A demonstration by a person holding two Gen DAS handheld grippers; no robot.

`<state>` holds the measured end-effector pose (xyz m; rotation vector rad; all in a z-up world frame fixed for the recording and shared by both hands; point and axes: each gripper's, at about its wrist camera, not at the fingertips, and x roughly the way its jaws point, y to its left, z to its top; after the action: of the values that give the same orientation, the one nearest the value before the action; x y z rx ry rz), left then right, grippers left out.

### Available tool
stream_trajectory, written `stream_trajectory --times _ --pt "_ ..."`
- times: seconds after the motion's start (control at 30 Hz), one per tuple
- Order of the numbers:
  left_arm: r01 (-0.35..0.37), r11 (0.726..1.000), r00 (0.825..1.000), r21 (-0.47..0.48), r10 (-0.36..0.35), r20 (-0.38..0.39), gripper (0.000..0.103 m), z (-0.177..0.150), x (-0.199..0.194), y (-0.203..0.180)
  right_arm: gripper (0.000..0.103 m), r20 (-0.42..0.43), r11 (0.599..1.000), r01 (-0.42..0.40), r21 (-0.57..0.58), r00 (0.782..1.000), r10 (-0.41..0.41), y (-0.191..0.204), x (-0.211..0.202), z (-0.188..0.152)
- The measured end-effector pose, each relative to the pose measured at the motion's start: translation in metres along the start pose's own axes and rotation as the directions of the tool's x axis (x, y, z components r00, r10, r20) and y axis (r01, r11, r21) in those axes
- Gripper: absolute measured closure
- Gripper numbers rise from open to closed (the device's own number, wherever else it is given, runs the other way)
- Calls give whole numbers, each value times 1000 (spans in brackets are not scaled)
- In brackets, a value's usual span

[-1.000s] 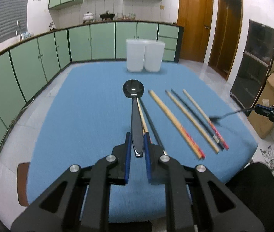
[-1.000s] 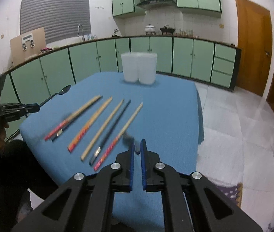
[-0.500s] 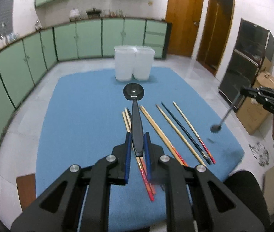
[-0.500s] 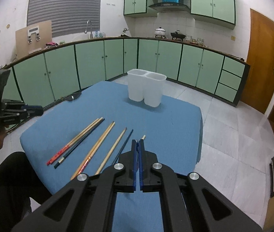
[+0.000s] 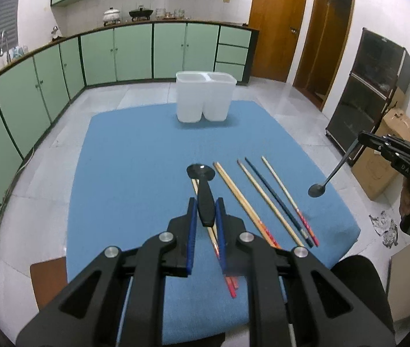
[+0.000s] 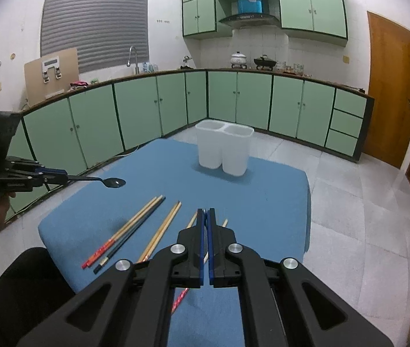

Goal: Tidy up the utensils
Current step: 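Put the black spoon in the white holder with the left tool while the right tool drops its spoon in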

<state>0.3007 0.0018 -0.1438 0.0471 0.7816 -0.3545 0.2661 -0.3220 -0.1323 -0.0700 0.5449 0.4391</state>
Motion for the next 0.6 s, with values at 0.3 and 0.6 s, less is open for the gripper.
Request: stream_trajectory --times 0.3,0.6 --pt "86 996 996 9 -85 -32 91 72 14 10 101 43 998 -20 -62 999 23 -3 16 74" --pt "49 998 996 47 -52 73 91 211 52 21 101 68 997 -4 -74 998 9 -27 84 184"
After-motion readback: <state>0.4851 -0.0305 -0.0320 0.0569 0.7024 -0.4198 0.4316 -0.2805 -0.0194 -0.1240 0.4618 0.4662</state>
